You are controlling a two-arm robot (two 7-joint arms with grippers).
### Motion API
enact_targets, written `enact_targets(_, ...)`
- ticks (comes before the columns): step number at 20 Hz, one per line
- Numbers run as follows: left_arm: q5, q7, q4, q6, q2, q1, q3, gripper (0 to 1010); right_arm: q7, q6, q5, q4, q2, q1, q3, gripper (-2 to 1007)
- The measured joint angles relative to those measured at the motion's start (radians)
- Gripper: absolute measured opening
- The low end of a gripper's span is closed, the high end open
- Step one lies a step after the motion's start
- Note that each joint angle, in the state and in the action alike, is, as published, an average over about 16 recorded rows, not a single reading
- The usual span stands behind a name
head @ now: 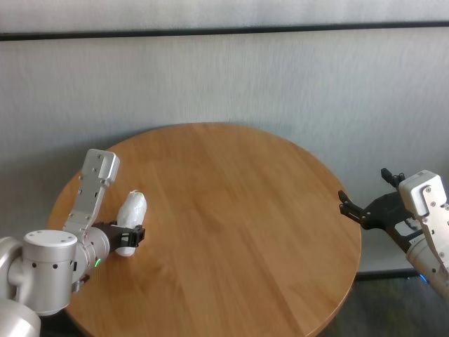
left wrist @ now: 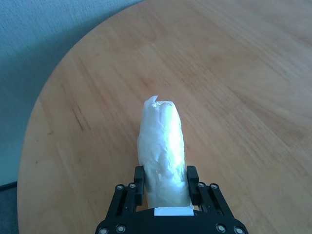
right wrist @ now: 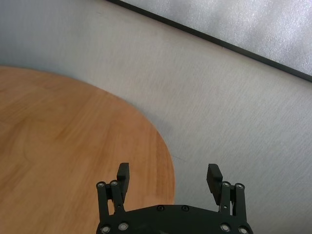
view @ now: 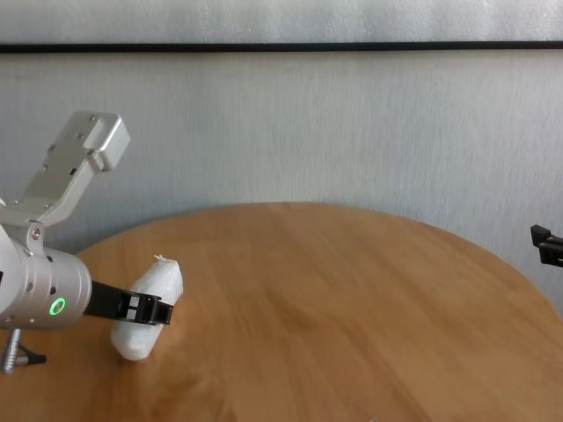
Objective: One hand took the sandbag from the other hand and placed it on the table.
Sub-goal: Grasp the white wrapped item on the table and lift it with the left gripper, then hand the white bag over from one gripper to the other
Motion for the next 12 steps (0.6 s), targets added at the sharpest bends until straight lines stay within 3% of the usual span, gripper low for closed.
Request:
enact_targets(5,0.004,-0.01,-0.012,-0.013,0.006,0.007,0.0,527,0.0,0.0,0.0,0.0,0.0,0.0,0.0,1001)
enact_targets(12,0.009,-0.06,-0.044,-0.073,0.016,0.01,-0.002,474,0.0,0.0,0.0,0.0,0.0,0.0,0.0,1001)
